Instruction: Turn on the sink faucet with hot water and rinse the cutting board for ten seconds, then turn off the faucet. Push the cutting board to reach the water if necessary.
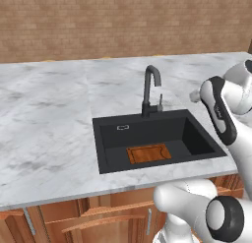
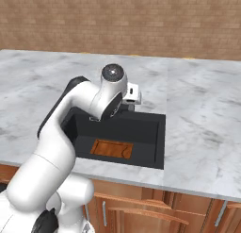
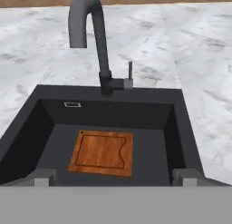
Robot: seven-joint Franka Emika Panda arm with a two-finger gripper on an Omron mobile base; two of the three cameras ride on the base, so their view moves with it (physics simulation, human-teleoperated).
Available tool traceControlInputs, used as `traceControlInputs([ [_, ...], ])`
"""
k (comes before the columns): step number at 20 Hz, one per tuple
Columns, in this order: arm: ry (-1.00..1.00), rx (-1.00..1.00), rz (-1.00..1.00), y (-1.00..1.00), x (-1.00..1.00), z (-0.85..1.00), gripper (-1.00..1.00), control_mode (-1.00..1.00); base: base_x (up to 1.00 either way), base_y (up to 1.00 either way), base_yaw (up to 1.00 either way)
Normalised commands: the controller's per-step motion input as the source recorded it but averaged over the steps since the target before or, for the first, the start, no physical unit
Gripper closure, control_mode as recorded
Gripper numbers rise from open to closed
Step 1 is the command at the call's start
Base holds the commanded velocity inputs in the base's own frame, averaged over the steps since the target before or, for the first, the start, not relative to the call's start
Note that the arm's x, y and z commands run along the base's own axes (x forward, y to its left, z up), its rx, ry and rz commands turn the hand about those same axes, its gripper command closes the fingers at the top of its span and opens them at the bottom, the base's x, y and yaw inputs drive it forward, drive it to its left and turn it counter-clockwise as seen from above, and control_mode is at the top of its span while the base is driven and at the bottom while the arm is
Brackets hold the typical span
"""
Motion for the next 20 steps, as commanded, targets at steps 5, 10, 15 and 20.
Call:
traceControlInputs([
  [5,-0.21,0.04,0.01,-0.26,0.32,-0.21,-1.0,-1.0,0.0,0.0,0.0],
  [10,-0.14,0.01,0.0,-0.01,0.31,-0.14,-1.0,-1.0,0.0,0.0,0.0],
  [15,-0.08,0.0,0.0,0.0,0.34,-0.1,-1.0,-1.0,0.0,0.0,0.0],
  [20,-0.06,0.0,0.0,0.0,0.29,-0.08,-1.0,-1.0,0.0,0.0,0.0],
])
